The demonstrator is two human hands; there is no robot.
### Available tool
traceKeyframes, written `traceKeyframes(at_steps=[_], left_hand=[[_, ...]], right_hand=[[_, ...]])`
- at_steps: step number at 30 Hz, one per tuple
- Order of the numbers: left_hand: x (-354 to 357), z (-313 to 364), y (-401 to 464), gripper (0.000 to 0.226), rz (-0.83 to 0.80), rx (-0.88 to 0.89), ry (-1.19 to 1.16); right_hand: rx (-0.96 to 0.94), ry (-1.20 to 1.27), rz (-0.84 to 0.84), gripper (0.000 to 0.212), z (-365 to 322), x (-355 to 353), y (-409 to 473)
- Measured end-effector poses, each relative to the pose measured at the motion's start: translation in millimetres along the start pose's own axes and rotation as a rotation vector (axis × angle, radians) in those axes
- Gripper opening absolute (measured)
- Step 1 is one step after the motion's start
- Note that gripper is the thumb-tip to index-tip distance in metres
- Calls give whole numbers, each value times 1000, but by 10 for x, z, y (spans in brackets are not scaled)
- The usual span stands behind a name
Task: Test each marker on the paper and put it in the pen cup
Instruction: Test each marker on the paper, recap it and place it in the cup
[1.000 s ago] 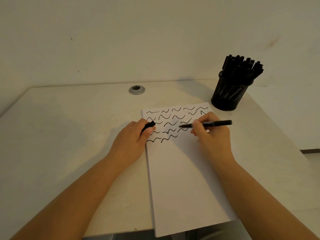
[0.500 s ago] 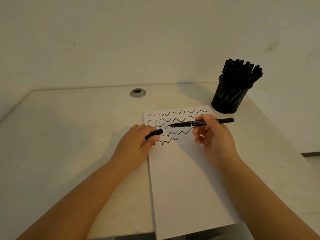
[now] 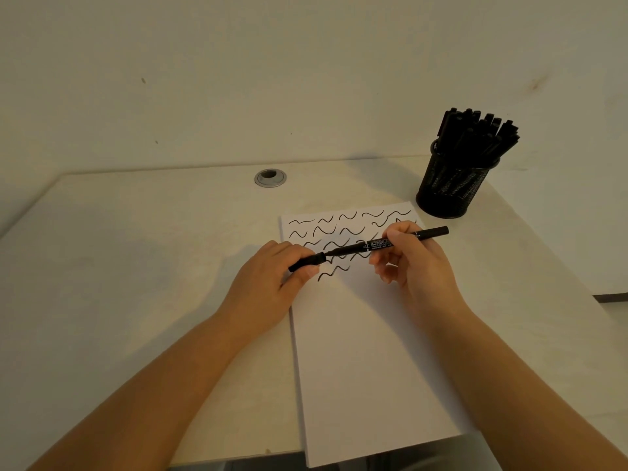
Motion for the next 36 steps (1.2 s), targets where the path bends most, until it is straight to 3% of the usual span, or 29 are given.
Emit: traceKeyframes(at_steps=[7, 14, 22, 27, 32, 36], left_hand=[[-7, 34, -12, 28, 5, 23, -20], [-5, 83, -58, 43, 4, 21, -141], [6, 102, -96, 18, -86, -34, -271], [-12, 98, -104, 20, -154, -52, -318], [0, 109, -93, 19, -143, -73, -323], [-19, 136, -63, 16, -83, -56, -315]], right_hand=[[-7, -94, -160, 19, -26, 62, -49], [-62, -114, -247, 13, -35, 107, -81], [-127, -42, -315, 11, -4, 105, -89], [-144, -43, -354, 4, -10, 112, -108], [-160, -111, -321, 9, -61, 124, -86], [-75, -78, -167, 17, -70, 60, -21]])
Point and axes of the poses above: each hand's wrist, its own y-axis towards the middle knuckle, its own x-axis out of the palm, z = x × y, the point moved 2 cm from there along y, towards the middle knuckle, and after that the axes turned 13 degrees about -x, right-handed, at the moved point
